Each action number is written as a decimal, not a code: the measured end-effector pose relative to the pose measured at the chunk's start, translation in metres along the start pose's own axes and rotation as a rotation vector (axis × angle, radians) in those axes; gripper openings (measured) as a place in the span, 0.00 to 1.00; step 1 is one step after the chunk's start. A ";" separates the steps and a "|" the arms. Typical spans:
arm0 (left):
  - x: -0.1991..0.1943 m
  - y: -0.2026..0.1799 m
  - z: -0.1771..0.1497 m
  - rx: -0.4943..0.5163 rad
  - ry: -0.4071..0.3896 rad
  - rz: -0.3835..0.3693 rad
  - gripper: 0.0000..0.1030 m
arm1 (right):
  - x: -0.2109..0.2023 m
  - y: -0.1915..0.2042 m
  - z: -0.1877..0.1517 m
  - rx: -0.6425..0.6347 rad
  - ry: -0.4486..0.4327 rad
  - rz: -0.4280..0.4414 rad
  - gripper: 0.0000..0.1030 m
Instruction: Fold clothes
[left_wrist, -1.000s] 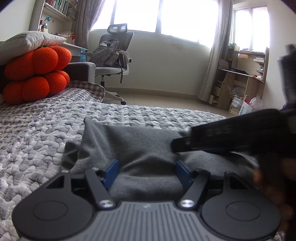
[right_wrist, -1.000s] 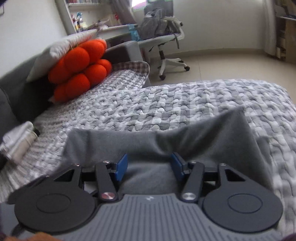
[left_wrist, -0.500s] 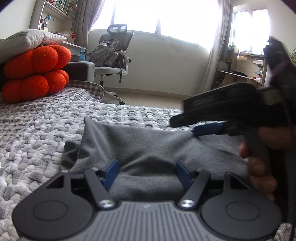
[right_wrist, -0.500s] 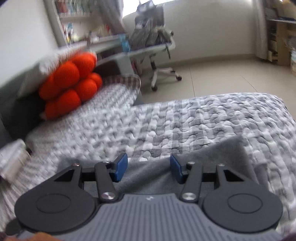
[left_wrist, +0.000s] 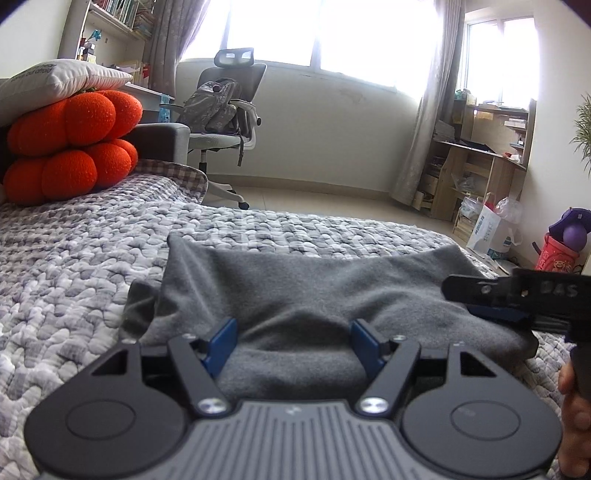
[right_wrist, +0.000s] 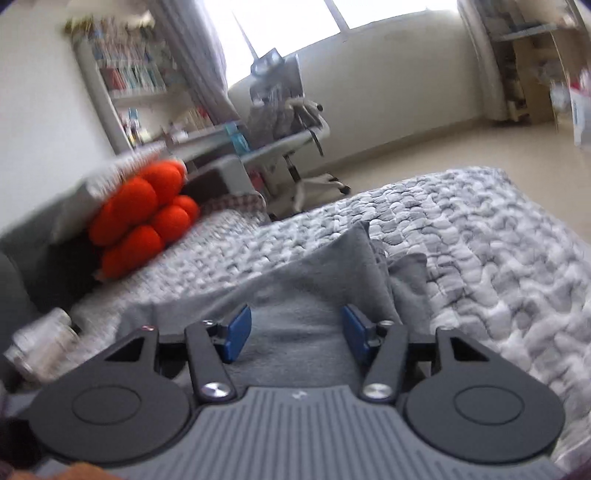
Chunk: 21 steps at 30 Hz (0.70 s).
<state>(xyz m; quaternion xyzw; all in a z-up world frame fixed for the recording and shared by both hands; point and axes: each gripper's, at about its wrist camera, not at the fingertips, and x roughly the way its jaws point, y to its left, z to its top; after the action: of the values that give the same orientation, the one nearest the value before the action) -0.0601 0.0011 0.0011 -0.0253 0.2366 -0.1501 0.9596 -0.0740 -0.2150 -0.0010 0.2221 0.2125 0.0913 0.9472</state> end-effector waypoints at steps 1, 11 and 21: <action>0.000 0.000 0.000 0.000 0.000 0.000 0.68 | -0.001 -0.002 -0.001 0.019 -0.007 0.005 0.56; -0.005 -0.009 0.007 0.033 -0.023 0.086 0.71 | 0.000 0.002 -0.006 -0.021 -0.017 -0.001 0.57; 0.010 0.009 0.035 -0.001 -0.049 0.228 0.74 | 0.000 0.001 -0.004 0.001 -0.024 0.014 0.57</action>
<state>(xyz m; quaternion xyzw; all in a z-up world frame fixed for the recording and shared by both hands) -0.0326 0.0056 0.0265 -0.0026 0.2144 -0.0392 0.9760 -0.0755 -0.2129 -0.0040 0.2252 0.1997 0.0954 0.9489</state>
